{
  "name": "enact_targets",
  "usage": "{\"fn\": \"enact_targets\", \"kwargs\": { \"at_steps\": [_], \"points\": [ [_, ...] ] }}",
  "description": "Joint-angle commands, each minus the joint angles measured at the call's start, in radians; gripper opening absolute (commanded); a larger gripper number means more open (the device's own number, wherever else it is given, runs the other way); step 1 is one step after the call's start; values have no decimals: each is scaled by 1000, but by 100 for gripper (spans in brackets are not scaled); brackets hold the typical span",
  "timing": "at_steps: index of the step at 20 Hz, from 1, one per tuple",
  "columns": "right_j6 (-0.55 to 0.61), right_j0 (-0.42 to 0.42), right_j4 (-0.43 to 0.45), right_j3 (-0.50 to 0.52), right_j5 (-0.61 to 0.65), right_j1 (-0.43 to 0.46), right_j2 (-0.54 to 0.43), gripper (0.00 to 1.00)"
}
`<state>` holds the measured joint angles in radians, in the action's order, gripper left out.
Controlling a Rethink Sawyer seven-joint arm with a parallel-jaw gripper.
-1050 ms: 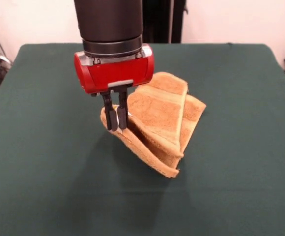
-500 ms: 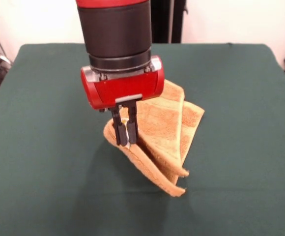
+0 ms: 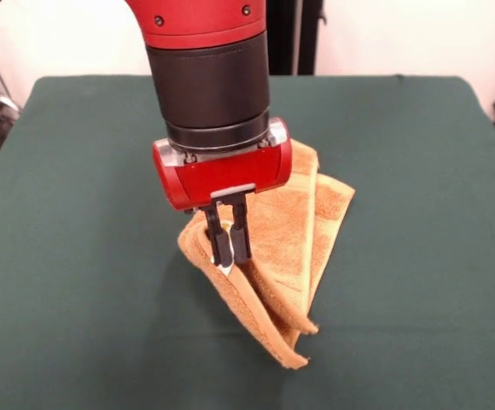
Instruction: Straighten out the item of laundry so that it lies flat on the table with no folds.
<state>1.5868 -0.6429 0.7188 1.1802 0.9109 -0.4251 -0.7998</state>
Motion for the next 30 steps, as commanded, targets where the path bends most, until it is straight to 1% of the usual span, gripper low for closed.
{"fn": "enact_targets", "kwargs": {
  "at_steps": [1, 5, 10, 14, 16, 19, 23, 30],
  "points": [
    [-230, 49, 27, 28, -2, -11, -1, 0],
    [-236, 27, 46, 72, -49, -19, 1, 0],
    [-219, 24, 71, 87, -81, -17, 15, 0],
    [-185, 32, 82, 88, -94, -14, 30, 0],
    [-160, 33, 87, 98, -119, -13, 33, 0],
    [-149, 23, 81, 101, -135, -7, 27, 0],
    [-126, 6, 61, 94, -189, 11, 3, 0],
    [-170, 10, 62, 86, -167, 11, 9, 0]
  ]
}}
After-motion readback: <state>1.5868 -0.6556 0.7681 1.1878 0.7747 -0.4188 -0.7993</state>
